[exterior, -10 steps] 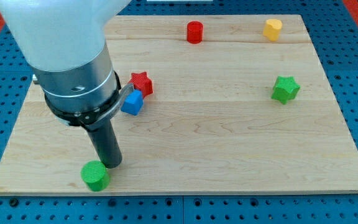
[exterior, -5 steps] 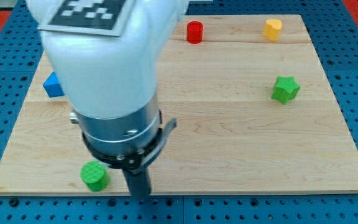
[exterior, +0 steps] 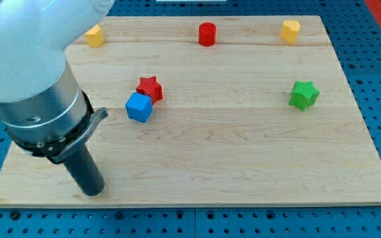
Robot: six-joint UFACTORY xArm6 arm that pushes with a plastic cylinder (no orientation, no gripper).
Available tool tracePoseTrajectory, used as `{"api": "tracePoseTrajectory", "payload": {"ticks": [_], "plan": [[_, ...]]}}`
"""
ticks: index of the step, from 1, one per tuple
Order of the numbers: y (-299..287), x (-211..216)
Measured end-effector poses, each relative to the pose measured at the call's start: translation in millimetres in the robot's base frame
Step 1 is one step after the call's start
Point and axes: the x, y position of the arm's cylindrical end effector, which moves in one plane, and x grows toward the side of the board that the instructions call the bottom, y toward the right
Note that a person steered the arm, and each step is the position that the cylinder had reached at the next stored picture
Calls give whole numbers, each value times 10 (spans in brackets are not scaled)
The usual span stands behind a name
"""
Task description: Push the green circle towards bottom left
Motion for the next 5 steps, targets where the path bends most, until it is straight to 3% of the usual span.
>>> {"api": "tracePoseTrajectory", "payload": {"ticks": [4,5], "plan": [[-84,-406],[-336,-406]]}}
